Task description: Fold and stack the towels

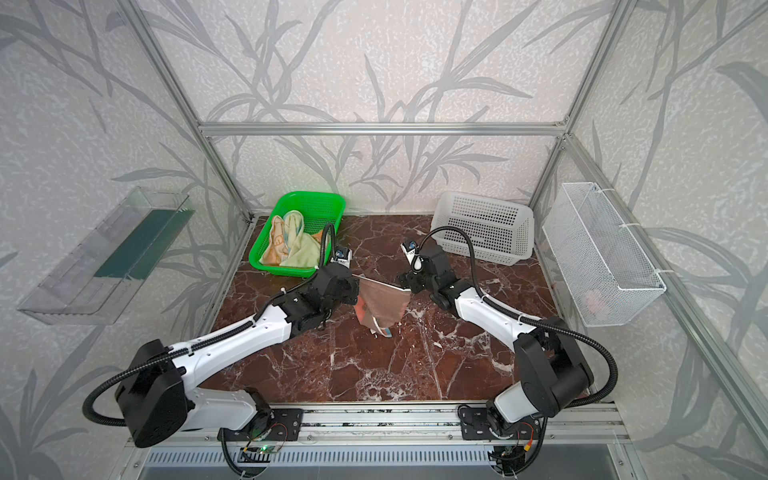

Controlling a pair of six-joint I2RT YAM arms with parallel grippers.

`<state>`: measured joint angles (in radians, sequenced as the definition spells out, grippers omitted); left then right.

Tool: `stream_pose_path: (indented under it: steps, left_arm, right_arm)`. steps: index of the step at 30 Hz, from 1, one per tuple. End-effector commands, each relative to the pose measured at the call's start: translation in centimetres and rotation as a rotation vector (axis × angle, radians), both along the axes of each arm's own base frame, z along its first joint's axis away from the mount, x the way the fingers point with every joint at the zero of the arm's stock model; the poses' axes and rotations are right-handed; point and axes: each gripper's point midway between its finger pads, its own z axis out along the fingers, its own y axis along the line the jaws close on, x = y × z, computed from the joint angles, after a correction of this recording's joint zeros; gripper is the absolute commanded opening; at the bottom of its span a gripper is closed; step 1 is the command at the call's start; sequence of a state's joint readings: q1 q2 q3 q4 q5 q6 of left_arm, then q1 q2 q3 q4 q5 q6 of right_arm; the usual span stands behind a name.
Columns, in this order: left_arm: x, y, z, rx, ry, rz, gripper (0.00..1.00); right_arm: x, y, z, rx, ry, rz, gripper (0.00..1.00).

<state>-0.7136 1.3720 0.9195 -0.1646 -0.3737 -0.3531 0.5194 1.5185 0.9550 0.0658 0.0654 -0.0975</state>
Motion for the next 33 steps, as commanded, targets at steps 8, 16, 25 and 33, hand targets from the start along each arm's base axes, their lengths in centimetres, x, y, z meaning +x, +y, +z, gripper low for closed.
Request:
stream_pose_path:
  steps: [8,16,25,33]
  left_arm:
    - [2.9,1.0,1.8,0.003,-0.004,0.033,0.00]
    - [1.7,-6.4,4.5,-0.173,-0.042,-0.355,0.00]
    - [0.4,-10.0,4.7,-0.245,-0.014,-0.492,0.00]
    - [3.6,-8.1,7.5,-0.221,-0.035,-0.311,0.00]
  right_arm:
    - [4.0,-7.1,1.3,0.029,0.106,-0.301,0.99]
    - [3.0,0.0,4.5,0.205,0.147,0.050,0.99]
    - [3.1,5.4,5.9,0.295,0.131,0.118,0.99]
    - [1.3,3.0,7.5,0.296,-0.007,0.074,0.99]
